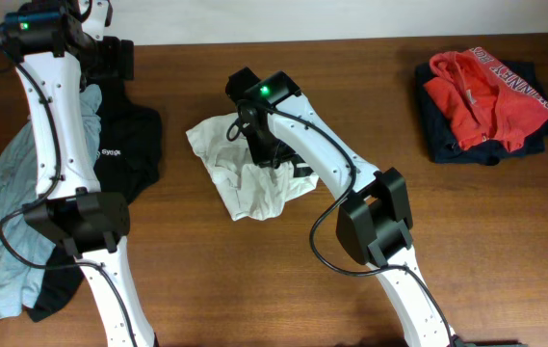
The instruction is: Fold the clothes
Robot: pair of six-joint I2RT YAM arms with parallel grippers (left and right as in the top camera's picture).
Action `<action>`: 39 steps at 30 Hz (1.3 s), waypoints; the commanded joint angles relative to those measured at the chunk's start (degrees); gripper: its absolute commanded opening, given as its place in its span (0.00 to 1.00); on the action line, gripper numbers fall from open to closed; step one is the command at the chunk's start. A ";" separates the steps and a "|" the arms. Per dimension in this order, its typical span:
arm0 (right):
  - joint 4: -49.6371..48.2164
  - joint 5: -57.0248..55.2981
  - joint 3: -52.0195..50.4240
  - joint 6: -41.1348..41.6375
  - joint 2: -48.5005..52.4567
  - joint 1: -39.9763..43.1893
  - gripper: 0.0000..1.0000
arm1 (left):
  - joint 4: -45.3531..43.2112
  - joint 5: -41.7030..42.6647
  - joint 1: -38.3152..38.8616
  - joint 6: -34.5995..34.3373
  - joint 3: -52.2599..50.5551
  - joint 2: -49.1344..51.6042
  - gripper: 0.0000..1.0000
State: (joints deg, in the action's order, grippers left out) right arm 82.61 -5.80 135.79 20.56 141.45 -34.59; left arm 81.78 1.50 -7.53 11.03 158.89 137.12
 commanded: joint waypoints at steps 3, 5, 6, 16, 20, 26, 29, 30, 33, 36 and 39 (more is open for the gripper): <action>-0.09 0.31 2.19 -0.24 -1.29 -0.42 0.04 | 0.07 0.70 -0.13 -0.52 0.20 -2.23 0.93; 0.50 2.25 4.63 -0.87 -1.29 -1.11 0.04 | 0.02 0.70 -0.13 -0.52 0.20 -2.23 0.93; 0.72 2.71 5.53 -0.87 -1.29 -1.64 0.04 | 0.02 0.70 -0.13 -0.52 0.20 -2.23 0.93; 0.44 5.25 7.26 -1.90 -1.27 -10.58 0.04 | -0.07 0.70 -0.13 -0.52 0.20 -2.23 0.93; -0.31 5.18 7.26 -1.92 -1.27 -13.86 0.04 | -0.22 0.68 -0.13 -0.52 0.20 -2.23 0.93; -0.76 5.14 7.26 -1.92 -1.27 -15.43 0.04 | -0.15 0.68 -0.13 -0.52 0.20 -2.23 0.93; -0.17 4.11 7.26 -1.92 -1.27 -14.88 0.40 | -0.13 0.68 -0.13 -0.52 0.20 -2.23 0.93; 0.28 2.89 7.28 -1.92 -1.27 -14.51 0.57 | -0.13 0.68 -0.15 -0.52 0.20 -2.23 0.93; 1.68 0.74 7.45 -1.92 -1.62 -12.81 0.66 | -0.13 0.70 -0.13 -0.52 0.20 -2.23 0.93; 3.58 0.63 8.74 -1.90 -2.43 -10.34 0.66 | -0.13 0.70 -0.13 -0.52 0.20 -2.23 0.93; 5.81 1.18 10.27 -1.66 -3.41 -7.82 0.67 | -0.13 0.94 -0.13 -0.55 0.20 -2.23 0.93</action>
State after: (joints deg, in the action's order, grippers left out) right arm 87.15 -3.22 143.37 18.63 141.45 -45.25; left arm 81.71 1.50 -7.53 11.05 158.89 137.12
